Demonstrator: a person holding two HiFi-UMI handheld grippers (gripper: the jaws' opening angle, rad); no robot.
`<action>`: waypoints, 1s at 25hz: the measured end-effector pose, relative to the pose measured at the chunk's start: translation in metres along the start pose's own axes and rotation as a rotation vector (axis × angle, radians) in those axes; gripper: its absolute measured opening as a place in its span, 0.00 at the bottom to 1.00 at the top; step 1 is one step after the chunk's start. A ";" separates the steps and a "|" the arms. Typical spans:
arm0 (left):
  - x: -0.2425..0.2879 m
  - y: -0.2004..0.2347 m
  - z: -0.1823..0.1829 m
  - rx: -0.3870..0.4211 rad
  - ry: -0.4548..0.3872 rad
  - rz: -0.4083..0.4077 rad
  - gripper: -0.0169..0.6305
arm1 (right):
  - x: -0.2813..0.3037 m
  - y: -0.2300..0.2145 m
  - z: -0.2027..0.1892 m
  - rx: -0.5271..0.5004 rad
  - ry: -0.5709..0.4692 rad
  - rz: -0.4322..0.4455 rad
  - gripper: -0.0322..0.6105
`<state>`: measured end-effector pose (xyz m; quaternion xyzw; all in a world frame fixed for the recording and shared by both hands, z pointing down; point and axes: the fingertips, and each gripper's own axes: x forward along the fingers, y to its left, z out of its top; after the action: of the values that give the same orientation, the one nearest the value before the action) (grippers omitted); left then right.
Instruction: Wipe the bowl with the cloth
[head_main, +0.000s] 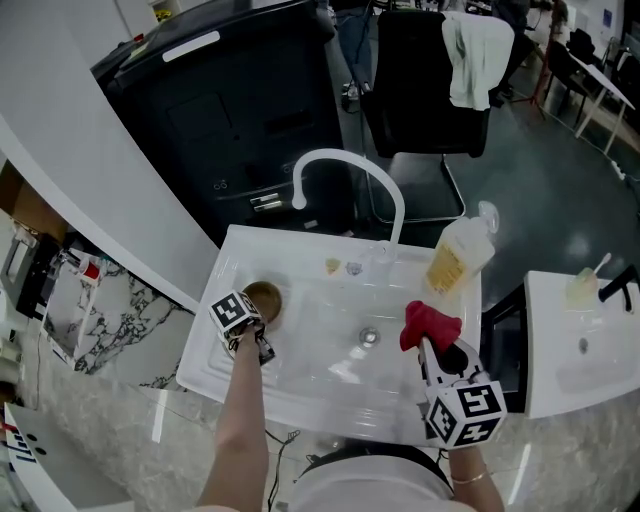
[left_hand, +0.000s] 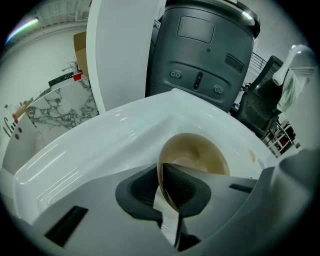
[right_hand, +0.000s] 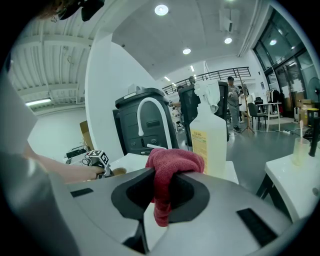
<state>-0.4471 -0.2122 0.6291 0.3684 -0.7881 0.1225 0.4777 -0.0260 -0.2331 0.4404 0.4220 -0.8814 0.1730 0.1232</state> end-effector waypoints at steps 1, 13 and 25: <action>0.000 -0.001 0.001 0.003 -0.006 0.002 0.08 | 0.000 -0.001 0.000 0.001 0.000 0.000 0.13; -0.026 -0.001 0.030 0.030 -0.155 0.000 0.21 | -0.003 -0.008 0.001 0.012 -0.005 0.004 0.13; -0.105 -0.079 0.065 0.268 -0.447 -0.164 0.18 | -0.005 -0.014 0.006 0.016 -0.021 -0.008 0.13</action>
<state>-0.4062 -0.2542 0.4952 0.5089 -0.8182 0.1021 0.2473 -0.0127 -0.2405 0.4359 0.4284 -0.8795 0.1752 0.1112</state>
